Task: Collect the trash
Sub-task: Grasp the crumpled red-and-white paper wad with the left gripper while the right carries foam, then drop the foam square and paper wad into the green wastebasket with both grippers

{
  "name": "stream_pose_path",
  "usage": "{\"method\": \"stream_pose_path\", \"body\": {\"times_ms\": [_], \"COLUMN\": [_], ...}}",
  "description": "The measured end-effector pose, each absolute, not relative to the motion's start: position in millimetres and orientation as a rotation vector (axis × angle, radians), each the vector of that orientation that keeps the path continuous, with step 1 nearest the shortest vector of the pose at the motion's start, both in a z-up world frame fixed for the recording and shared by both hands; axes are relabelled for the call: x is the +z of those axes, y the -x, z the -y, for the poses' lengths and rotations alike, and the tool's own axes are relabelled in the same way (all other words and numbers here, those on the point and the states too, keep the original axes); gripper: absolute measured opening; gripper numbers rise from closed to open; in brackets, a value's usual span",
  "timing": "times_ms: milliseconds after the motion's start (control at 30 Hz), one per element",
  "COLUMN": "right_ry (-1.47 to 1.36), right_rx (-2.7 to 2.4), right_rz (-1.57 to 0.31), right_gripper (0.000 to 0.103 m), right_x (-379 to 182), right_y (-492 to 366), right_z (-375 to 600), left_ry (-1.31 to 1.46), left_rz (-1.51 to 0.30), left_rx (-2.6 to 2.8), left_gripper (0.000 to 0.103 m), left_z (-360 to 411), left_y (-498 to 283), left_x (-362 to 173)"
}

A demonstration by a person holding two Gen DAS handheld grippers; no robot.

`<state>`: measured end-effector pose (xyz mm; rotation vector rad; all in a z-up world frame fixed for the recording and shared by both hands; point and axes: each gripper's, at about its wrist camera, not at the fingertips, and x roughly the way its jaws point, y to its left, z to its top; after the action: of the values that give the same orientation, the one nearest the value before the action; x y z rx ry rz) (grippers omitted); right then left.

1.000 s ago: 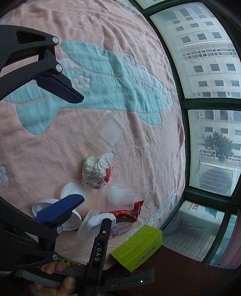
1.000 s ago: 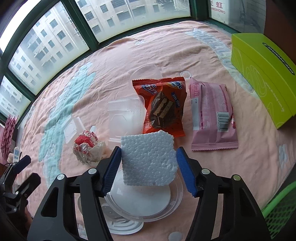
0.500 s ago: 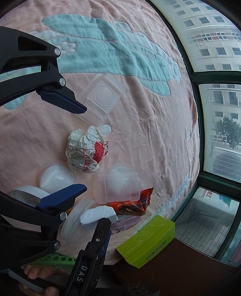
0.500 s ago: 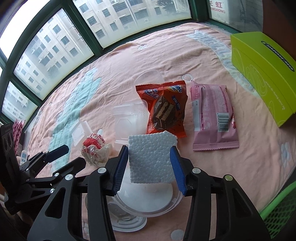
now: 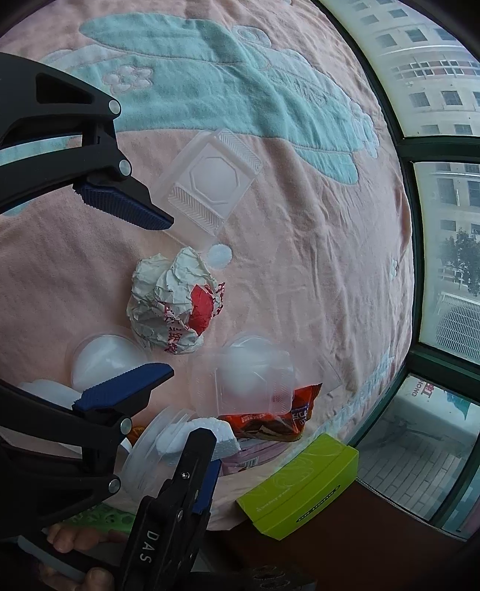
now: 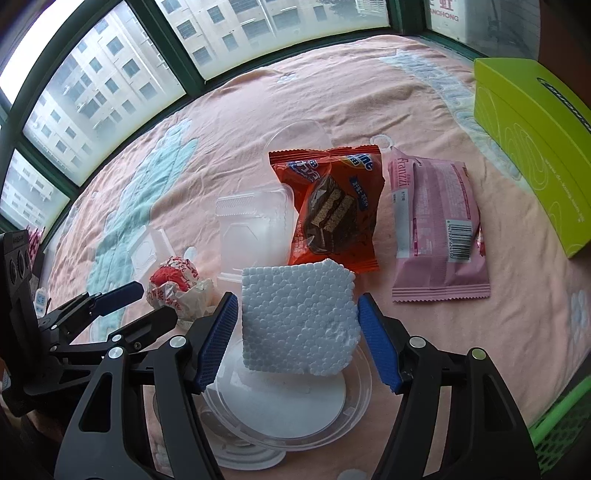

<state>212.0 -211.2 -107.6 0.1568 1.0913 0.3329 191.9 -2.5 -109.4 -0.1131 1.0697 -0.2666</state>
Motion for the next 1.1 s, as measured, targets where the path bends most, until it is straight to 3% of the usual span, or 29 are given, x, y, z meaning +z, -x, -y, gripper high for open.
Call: {"method": "stream_pose_path", "body": {"times_ms": [167, 233, 300, 433, 1100], "right_ry": [-0.209, -0.218, -0.235, -0.263, -0.341], "right_rx": [0.331, 0.322, 0.316, 0.297, 0.044], "right_rz": [-1.066, -1.045, -1.027, -0.983, -0.873], "right_gripper": [0.062, 0.062, 0.062, 0.062, 0.063], "right_x": [-96.1, -88.0, -79.4, -63.1, -40.3], "right_y": [-204.3, -199.0, -192.4, -171.1, -32.3], "right_z": [222.9, 229.6, 237.4, 255.6, 372.4], "left_ry": [0.11, 0.122, 0.142, 0.138, 0.114], "left_rz": [-1.079, -1.093, -1.096, -1.076, -0.849], "left_rx": [-0.277, -0.29, -0.306, -0.318, -0.521], "left_gripper": [0.071, 0.056, 0.049, 0.044, 0.043], "left_z": [4.8, 4.7, 4.6, 7.7, 63.1], "left_y": [-197.2, -199.7, -200.9, -197.3, -120.1], "left_x": [-115.9, -119.8, -120.7, -114.3, 1.2]}}
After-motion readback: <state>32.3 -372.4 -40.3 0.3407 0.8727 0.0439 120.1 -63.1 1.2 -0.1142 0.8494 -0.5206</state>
